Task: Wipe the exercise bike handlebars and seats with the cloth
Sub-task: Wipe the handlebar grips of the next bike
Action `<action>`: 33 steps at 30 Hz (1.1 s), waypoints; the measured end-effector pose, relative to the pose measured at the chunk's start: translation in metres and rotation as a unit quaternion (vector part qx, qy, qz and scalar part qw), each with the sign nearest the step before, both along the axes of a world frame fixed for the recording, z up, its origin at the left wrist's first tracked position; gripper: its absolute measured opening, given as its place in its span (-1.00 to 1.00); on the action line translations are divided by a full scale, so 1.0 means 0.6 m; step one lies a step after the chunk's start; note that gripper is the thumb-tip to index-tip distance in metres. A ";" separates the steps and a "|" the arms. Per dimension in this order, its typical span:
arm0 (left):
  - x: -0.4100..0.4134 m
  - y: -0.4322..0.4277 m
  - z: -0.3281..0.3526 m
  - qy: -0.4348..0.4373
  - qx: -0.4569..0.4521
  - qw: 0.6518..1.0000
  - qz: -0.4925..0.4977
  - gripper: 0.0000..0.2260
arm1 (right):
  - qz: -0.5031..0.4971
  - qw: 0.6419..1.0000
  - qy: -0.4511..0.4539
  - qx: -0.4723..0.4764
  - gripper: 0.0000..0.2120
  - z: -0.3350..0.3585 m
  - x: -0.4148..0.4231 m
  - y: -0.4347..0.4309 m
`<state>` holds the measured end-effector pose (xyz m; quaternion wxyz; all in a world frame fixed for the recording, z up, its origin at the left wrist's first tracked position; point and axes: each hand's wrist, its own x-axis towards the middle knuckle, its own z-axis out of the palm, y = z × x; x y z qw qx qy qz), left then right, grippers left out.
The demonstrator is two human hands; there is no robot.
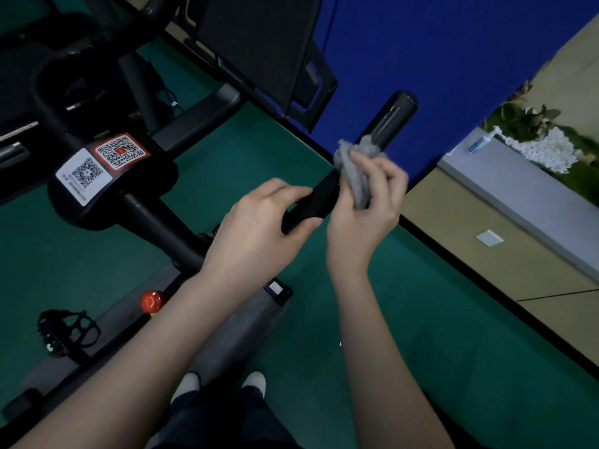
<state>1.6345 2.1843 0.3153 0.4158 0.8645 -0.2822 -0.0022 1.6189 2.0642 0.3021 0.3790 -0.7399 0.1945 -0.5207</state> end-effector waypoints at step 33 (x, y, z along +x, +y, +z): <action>-0.003 0.005 0.006 0.020 -0.006 0.999 -0.035 -0.63 | -0.066 0.978 -0.055 0.192 -0.91 0.035 0.027 -0.011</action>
